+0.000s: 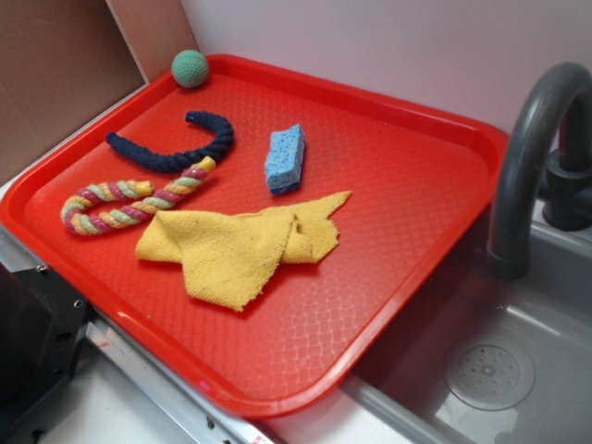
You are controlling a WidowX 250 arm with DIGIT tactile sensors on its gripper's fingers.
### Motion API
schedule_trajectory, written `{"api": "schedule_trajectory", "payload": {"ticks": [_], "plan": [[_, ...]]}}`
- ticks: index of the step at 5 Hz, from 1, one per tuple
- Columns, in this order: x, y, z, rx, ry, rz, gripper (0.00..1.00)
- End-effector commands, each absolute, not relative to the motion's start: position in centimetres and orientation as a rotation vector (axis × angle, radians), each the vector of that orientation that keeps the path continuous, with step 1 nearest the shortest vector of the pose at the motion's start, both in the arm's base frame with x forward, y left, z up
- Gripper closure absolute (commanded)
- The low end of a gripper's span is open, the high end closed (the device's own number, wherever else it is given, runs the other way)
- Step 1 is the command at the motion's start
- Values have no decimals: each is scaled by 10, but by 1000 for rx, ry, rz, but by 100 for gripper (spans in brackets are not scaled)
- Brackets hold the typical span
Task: Grab the blue sponge.
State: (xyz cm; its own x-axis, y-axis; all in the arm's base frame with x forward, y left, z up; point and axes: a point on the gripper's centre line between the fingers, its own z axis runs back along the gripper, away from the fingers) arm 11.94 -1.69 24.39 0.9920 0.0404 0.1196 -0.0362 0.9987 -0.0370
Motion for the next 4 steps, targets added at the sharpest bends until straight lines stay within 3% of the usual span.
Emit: {"api": "schedule_trajectory", "payload": {"ticks": [1,3,4], "plan": [[119,-17,244,-35,-121,38,0],[149,-19,232,-24,-224,468,0],[181,-23,212,-5,-222,526,0]]}}
